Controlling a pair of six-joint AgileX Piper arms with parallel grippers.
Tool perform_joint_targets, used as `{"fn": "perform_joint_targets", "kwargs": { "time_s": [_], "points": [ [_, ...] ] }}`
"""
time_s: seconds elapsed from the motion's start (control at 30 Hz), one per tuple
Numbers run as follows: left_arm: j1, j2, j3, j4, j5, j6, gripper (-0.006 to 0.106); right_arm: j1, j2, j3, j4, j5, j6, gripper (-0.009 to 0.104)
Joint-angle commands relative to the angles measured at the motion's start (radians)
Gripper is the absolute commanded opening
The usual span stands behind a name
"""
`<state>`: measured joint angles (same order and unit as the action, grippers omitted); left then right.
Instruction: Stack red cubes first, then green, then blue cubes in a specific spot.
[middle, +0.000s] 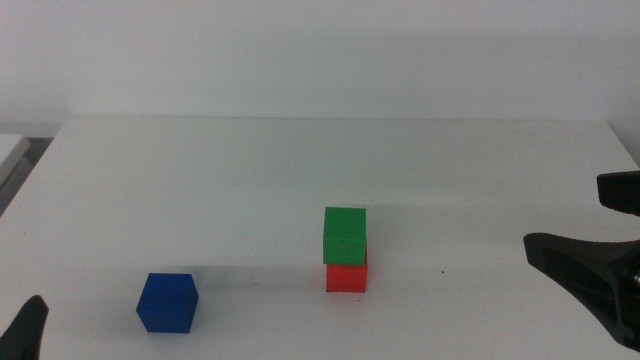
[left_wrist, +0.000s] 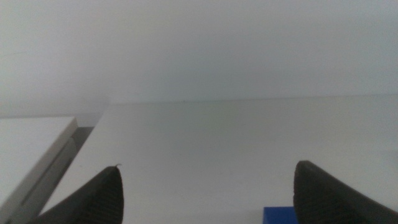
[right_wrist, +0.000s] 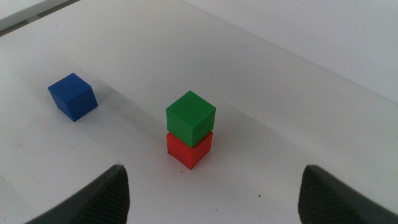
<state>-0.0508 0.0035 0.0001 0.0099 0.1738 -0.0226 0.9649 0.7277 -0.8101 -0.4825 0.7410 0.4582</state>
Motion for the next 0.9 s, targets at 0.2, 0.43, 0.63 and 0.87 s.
{"fn": "perform_joint_targets", "kwargs": {
  "time_s": [0.2, 0.43, 0.63, 0.87],
  "points": [
    [0.002, 0.117, -0.116, 0.013, 0.062, -0.004, 0.094, 0.002, -0.003, 0.004, -0.007, -0.007, -0.010, 0.093],
    [0.002, 0.600, -0.622, -0.029, 0.696, -0.045, 0.094, 0.002, -0.003, 0.004, -0.007, -0.007, -0.010, 0.093],
    [0.000, 0.942, -0.836, -0.123, 0.822, -0.019, 0.094, 0.002, -0.003, 0.004, -0.007, -0.007, -0.010, 0.093],
    [-0.042, 1.232, -0.862, -0.194, 0.720, 0.041, 0.094, 0.002, -0.003, 0.004, -0.007, -0.007, -0.010, 0.093]
  ]
}}
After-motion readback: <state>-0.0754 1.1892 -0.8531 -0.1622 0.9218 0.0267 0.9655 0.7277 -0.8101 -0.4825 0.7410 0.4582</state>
